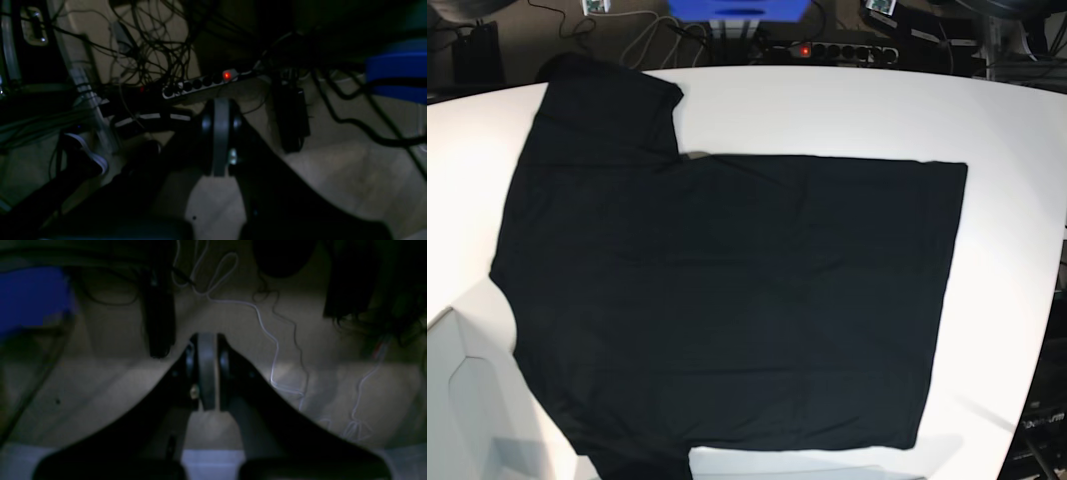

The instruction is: Fold the T-shirt properly

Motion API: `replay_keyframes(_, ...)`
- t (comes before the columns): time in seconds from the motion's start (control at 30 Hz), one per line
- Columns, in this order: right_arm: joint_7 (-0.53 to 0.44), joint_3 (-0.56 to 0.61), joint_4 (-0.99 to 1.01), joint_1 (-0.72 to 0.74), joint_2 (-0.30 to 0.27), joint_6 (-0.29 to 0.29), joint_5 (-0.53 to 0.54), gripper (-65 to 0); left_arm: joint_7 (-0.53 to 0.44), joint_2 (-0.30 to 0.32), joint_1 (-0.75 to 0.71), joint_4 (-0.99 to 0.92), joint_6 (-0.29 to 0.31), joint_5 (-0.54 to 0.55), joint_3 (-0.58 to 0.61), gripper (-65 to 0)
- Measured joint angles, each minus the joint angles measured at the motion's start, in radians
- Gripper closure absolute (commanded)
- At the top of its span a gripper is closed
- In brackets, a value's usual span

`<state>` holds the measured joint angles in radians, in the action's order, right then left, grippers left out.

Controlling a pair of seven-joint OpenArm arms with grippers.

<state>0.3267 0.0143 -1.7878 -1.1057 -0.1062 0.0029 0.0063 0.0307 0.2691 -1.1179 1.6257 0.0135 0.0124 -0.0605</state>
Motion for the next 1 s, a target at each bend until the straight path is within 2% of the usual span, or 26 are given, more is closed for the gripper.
replay_keyframes(0.2,0.010,-0.025,-0.232,-0.092,-0.012,0.001,-0.001,0.0,-0.008,-0.006,-0.054,0.170,-0.011,0.160,-0.143,-0.7)
replay_keyframes(0.27,0.011,-0.033,-0.233,-0.074,-0.013,0.000,-0.002,0.0,-0.008,-0.006,-0.051,0.193,-0.010,0.177,-0.157,-4.9)
replay_keyframes(0.33,0.028,-0.030,-0.230,-0.045,-0.012,0.001,-0.002,0.0,0.042,-0.007,-0.051,0.216,-0.010,0.189,-0.173,-14.2)
replay_keyframes(0.4,0.011,-0.029,-0.238,-0.032,-0.012,0.001,-0.002,0.0,0.087,-0.008,-0.048,0.264,-0.010,0.193,-0.193,-26.4)
replay_keyframes(0.47,0.019,-0.029,-0.243,-0.018,-0.013,0.001,-0.002,-3.8,0.089,-0.006,-0.023,0.310,-0.010,0.195,-0.206,-36.9)
replay_keyframes(0.53,0.021,-0.029,-0.243,0.005,-0.012,0.001,-0.002,-10.1,0.075,-0.006,-0.009,0.331,-0.006,0.195,-0.211,-43.4)
replay_keyframes(0.63,0.017,-0.029,-0.243,0.051,-0.013,0.001,-0.002,-20.6,0.103,-0.017,0.029,0.327,-0.008,0.199,-0.222,-44.3)
replay_keyframes(0.73,0.024,-0.029,-0.243,0.093,-0.011,0.026,-0.002,-26.5,0.099,-0.016,0.107,0.325,0.001,0.264,-0.230,-43.9)
replay_keyframes(0.83,0.021,-0.031,-0.243,0.137,-0.011,0.101,-0.002,-26.9,0.097,-0.014,0.178,0.320,-0.003,0.340,-0.283,-44.2)
replay_keyframes(1.0,0.026,-0.031,-0.243,0.175,-0.009,0.109,-0.006,-26.9,0.097,-0.014,0.316,0.232,-0.003,0.425,-0.383,-44.4)
